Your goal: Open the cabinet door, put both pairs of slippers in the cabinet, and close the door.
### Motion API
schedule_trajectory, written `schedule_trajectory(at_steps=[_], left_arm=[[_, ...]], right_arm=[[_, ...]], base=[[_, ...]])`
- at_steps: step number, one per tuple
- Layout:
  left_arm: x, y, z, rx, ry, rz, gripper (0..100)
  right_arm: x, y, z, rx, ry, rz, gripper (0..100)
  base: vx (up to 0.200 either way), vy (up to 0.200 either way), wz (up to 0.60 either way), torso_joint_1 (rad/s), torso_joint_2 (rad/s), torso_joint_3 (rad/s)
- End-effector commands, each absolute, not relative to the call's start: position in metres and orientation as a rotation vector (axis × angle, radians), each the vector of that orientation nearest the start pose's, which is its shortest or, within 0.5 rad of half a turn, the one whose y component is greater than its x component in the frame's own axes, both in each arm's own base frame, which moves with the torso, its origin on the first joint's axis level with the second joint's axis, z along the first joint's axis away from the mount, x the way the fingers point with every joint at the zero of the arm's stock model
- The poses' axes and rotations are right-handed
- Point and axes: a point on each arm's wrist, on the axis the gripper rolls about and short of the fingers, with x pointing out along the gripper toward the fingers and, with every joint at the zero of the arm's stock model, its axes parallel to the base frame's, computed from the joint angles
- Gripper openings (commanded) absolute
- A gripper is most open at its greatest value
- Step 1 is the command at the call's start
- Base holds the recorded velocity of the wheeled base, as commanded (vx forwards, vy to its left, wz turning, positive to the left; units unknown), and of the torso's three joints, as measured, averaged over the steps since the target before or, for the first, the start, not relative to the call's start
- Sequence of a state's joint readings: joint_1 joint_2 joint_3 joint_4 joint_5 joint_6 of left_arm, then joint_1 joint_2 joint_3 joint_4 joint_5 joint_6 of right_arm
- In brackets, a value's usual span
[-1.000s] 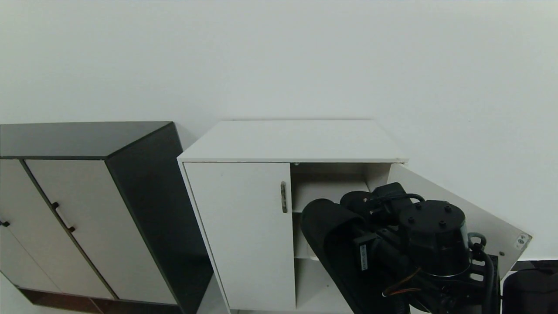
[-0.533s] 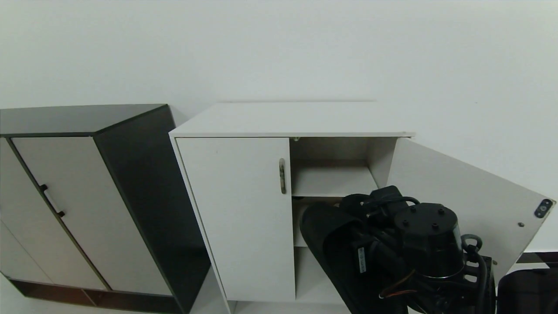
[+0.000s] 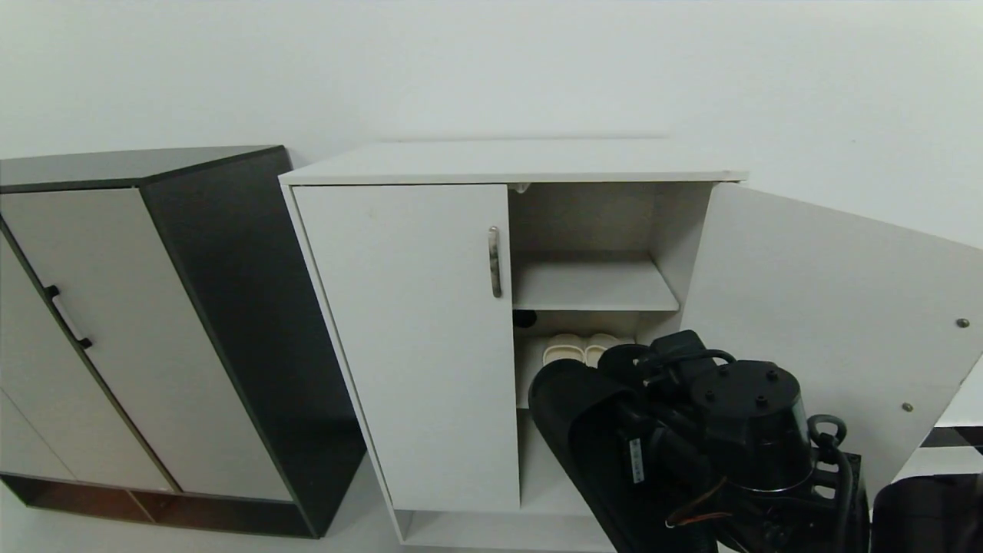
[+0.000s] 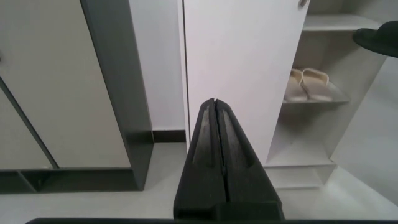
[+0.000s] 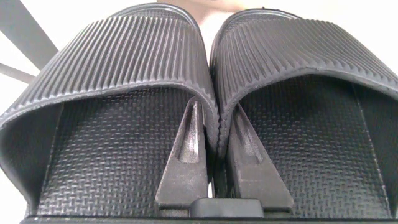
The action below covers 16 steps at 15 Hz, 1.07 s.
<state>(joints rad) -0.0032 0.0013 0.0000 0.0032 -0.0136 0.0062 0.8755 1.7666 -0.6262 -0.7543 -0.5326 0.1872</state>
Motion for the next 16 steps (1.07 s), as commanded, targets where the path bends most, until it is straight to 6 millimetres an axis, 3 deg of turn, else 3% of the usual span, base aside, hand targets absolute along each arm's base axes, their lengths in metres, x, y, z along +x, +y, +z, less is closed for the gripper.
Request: schedule_trajectory(at_steps=[1, 13, 16], left_arm=[[-0.023, 0.0, 0.075, 0.006, 0.005, -0.017, 0], [-0.023, 0.0, 0.075, 0.006, 0.005, -0.015, 0], [-0.023, 0.0, 0.075, 0.006, 0.005, -0.017, 0]], right_arm=[[0.197, 0.218, 0.127, -0.074, 0.333, 0.308, 0], [0.199, 0.224, 0.115, -0.088, 0.321, 0.327, 0], [0.208, 0.234, 0.109, -0.112, 0.262, 0.291, 0]], base=[[0.0, 0.0, 0.0, -0.012, 0.4, 0.354], [0.0, 0.0, -0.1, -0.005, 0.04, 0.035], [0.0, 0.0, 0.0, 0.0, 0.0, 0.0]])
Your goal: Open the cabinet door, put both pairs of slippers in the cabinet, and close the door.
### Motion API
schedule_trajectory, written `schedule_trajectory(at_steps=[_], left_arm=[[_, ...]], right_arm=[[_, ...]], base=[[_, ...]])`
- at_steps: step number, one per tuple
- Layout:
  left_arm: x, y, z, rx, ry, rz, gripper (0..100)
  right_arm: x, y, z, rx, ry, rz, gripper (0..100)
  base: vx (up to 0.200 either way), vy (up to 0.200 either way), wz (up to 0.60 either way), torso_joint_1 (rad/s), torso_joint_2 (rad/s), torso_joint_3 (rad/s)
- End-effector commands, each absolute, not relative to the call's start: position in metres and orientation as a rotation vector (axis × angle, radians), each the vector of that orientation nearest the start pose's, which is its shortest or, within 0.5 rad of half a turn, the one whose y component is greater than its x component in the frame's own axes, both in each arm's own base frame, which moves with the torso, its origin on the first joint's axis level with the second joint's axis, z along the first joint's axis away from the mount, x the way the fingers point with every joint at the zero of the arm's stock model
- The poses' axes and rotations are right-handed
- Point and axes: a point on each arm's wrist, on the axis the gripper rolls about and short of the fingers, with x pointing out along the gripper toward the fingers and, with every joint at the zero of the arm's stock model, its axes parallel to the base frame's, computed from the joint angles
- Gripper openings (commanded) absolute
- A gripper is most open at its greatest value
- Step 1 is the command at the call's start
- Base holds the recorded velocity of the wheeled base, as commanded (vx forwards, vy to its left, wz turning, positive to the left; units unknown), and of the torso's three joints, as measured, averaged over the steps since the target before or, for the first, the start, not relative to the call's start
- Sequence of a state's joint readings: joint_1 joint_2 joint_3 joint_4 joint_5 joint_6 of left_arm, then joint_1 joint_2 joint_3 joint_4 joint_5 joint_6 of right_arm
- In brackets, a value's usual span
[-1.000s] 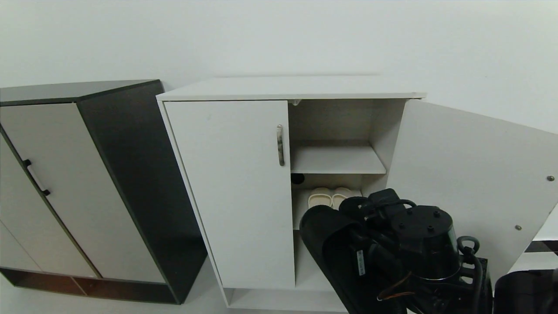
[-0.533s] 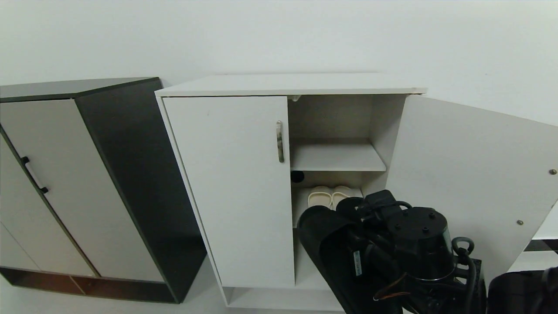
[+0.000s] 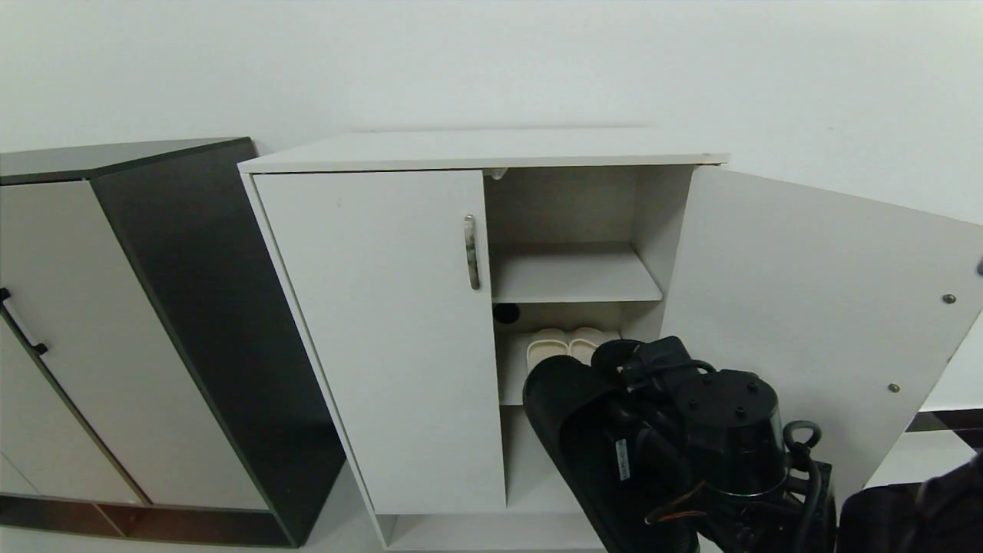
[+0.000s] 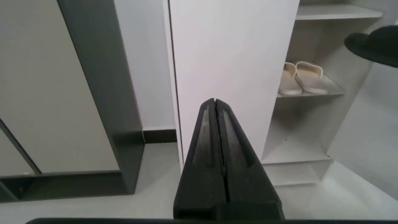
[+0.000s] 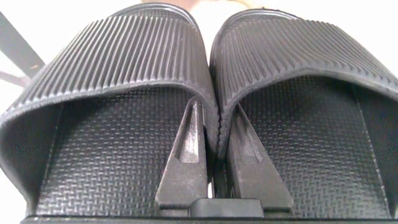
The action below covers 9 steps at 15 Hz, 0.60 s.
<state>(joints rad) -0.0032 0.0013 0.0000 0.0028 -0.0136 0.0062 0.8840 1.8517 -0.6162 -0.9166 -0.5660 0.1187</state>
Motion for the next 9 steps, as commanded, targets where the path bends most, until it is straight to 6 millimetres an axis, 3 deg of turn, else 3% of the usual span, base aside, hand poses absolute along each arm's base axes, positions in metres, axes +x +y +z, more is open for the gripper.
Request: schedule_trajectory(at_steps=[1, 3, 5, 9], left_arm=[[-0.023, 0.0, 0.075, 0.006, 0.005, -0.017, 0], [-0.023, 0.0, 0.075, 0.006, 0.005, -0.017, 0], [-0.023, 0.0, 0.075, 0.006, 0.005, -0.018, 0], [-0.023, 0.0, 0.075, 0.006, 0.005, -0.018, 0]], right_arm=[[0.222, 0.247, 0.117, -0.092, 0.216, 0.191, 0], [0.232, 0.257, 0.13, -0.071, 0.236, 0.15, 0], [0.231, 0.269, 0.153, -0.012, 0.302, 0.103, 0], [0.239, 0.285, 0.201, 0.05, 0.256, -0.015, 0]], base=[[0.0, 0.0, 0.0, 0.0, 0.0, 0.0], [0.0, 0.0, 0.0, 0.0, 0.0, 0.0], [0.0, 0.0, 0.0, 0.0, 0.0, 0.0], [0.0, 0.0, 0.0, 0.0, 0.0, 0.0]])
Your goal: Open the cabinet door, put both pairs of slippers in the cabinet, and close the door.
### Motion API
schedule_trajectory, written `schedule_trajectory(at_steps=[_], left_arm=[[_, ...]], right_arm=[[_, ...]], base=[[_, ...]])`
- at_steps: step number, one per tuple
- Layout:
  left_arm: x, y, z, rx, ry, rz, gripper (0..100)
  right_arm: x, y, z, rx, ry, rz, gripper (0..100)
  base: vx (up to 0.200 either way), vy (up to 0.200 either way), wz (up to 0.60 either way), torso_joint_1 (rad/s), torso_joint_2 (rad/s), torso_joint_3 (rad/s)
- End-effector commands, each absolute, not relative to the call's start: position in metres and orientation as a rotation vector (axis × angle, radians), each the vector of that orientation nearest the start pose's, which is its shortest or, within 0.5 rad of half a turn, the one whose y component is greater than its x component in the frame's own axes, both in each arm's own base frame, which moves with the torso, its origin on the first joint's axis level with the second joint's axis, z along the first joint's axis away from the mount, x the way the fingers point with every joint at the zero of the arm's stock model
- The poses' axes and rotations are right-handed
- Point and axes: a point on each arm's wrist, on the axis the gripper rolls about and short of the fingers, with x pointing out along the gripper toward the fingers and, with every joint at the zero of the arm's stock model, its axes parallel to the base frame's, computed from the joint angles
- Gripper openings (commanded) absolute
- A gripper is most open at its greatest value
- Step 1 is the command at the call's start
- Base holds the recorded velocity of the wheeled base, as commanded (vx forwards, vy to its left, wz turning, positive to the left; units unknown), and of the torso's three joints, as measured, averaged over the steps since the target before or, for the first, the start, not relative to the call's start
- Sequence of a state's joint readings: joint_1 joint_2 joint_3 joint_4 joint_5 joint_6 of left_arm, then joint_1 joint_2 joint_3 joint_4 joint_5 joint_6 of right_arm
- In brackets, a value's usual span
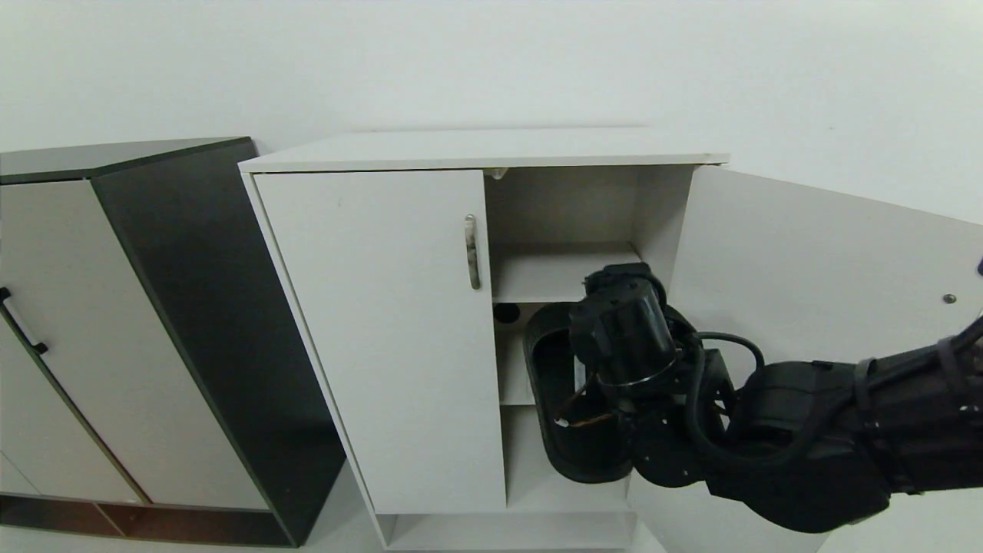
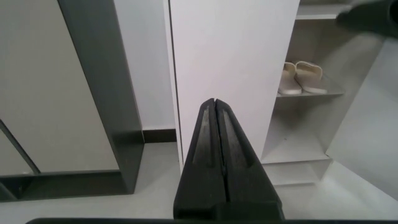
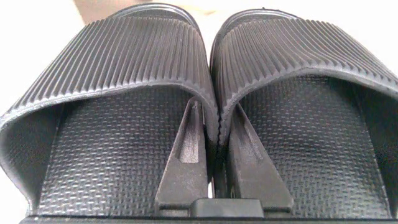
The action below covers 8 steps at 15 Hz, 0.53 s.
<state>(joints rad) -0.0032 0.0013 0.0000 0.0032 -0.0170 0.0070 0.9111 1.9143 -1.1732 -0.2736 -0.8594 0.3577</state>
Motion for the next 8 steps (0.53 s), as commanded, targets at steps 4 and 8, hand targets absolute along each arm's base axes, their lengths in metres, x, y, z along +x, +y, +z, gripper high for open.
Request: schedule_trajectory(at_steps=[4, 8], left_arm=[[-0.023, 0.0, 0.075, 0.006, 0.005, -0.02, 0], [-0.023, 0.0, 0.075, 0.008, 0.005, -0.02, 0]], right_arm=[[0.242, 0.286, 0.2, 0.025, 0.249, -0.024, 0], [0.243, 0.287, 0.189, 0.002, 0.273, -0.021, 0]], base=[[0.0, 0.0, 0.0, 0.0, 0.0, 0.0], [0.0, 0.0, 0.0, 0.0, 0.0, 0.0]])
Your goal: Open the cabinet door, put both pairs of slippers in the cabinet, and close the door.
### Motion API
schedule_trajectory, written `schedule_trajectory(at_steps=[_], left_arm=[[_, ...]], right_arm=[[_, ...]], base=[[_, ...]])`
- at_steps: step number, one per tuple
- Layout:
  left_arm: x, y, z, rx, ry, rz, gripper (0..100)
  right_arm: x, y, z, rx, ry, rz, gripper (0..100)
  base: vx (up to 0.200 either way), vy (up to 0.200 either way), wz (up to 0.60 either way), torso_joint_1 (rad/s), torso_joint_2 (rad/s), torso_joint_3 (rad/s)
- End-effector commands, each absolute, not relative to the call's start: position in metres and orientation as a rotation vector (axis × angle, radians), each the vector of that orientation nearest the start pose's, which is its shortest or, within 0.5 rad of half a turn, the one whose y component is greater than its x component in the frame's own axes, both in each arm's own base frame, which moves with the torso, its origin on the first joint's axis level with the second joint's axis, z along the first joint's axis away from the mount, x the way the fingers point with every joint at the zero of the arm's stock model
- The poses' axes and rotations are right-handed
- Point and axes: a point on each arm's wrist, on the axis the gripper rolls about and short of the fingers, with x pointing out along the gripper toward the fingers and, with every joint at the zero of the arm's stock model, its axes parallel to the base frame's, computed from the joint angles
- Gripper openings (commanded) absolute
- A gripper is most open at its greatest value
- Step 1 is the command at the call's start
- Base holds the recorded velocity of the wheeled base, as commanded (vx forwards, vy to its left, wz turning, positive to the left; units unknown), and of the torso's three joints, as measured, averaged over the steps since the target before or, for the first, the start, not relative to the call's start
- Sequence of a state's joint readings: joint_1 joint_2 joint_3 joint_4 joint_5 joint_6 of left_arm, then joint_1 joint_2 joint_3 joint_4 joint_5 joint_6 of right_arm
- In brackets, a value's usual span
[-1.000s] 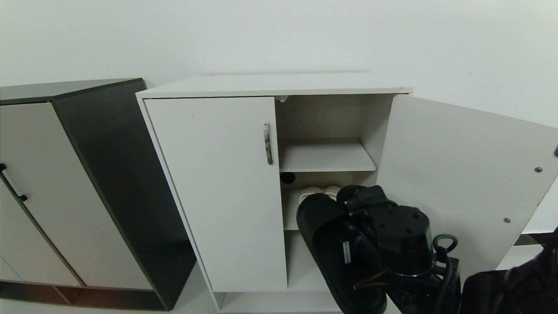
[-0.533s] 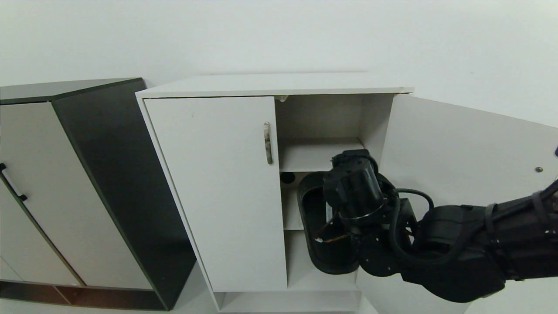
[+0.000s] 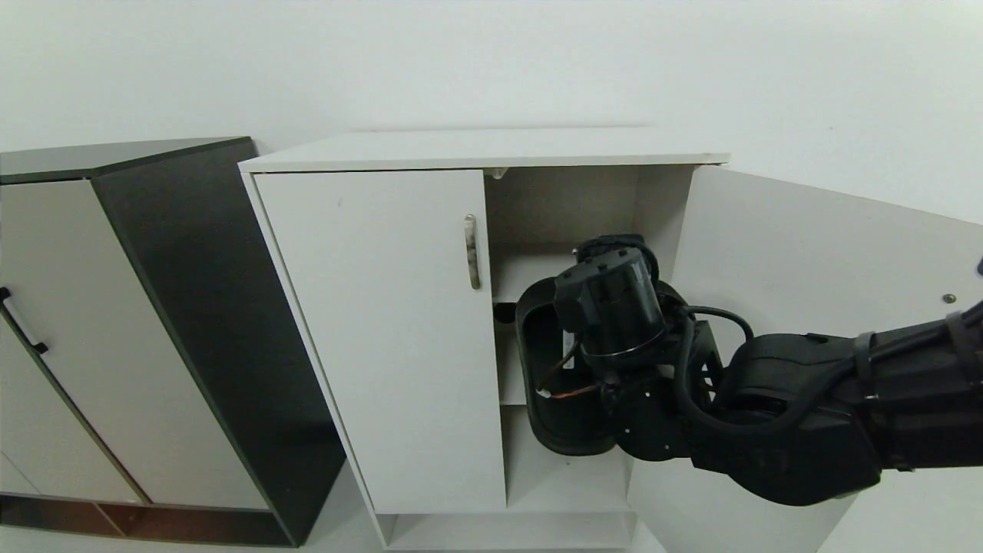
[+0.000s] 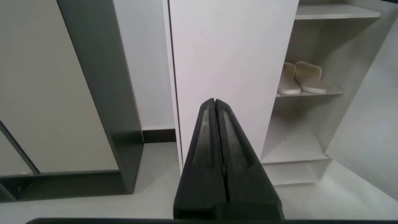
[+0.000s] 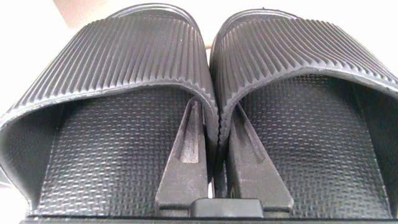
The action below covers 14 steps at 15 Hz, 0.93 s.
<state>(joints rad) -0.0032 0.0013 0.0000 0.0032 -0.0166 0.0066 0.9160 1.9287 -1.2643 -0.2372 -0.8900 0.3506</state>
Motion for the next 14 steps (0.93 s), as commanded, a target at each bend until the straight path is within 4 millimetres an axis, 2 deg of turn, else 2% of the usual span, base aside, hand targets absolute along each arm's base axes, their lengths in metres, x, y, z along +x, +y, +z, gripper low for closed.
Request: schedule_trajectory(at_steps=[1, 3, 14], left_arm=[[-0.0227, -0.0003, 0.0752, 0.006, 0.005, -0.02, 0], [-0.0227, -0.0003, 0.0752, 0.008, 0.005, -0.02, 0], [-0.0227, -0.0003, 0.075, 0.008, 0.006, -0.021, 0]], right_arm=[[0.2423, 0.2868, 0.1872, -0.002, 0.278, -0.019, 0], [0.2433, 0.2872, 0.1817, -0.011, 0.288, -0.023, 0], [0.2506, 0.2843, 0.1835, -0.011, 0.282, -0.042, 0]], base=[[0.0, 0.0, 0.0, 0.0, 0.0, 0.0], [0.0, 0.0, 0.0, 0.0, 0.0, 0.0], [0.2, 0.0, 0.0, 0.0, 0.0, 0.001]])
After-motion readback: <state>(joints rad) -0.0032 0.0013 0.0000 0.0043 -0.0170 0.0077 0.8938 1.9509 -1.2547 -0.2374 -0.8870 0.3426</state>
